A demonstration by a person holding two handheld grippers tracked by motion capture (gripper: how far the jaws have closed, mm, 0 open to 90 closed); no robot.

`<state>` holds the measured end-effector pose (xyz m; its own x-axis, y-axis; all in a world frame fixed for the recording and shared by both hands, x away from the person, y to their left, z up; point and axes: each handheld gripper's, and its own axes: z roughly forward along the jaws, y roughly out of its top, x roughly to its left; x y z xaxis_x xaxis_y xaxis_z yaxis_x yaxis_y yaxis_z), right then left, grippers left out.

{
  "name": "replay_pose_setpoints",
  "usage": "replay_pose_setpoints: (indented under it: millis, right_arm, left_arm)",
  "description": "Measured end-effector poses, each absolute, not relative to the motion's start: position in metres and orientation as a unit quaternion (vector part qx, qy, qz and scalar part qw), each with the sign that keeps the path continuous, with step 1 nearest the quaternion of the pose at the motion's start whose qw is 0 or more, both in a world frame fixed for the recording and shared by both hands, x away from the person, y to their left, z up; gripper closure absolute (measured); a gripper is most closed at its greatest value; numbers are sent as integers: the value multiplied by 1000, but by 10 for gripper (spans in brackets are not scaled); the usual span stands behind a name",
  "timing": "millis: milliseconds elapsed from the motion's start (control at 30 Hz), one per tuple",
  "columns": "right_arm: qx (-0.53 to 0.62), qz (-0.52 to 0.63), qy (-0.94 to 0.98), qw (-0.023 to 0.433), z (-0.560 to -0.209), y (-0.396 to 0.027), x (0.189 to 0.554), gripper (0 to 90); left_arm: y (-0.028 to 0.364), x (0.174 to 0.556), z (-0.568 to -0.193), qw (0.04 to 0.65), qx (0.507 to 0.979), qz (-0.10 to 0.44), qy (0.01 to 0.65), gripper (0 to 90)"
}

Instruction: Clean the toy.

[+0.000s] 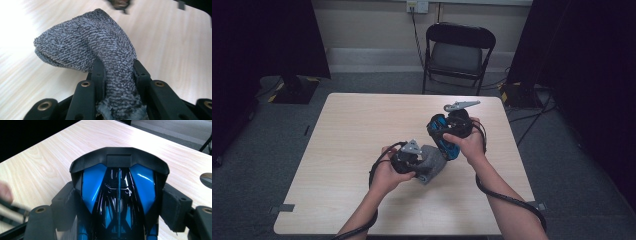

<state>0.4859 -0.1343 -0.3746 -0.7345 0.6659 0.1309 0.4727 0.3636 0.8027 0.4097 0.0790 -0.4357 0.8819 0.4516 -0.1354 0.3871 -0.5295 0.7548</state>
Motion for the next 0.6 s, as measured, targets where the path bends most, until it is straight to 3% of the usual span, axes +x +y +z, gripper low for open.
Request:
replay_pose_setpoints:
  millis: [600]
  right_arm:
    - [328,436,831,105,-387,-142,469,259]
  left_arm:
    - [121,429,-415,417,854,93,297,694]
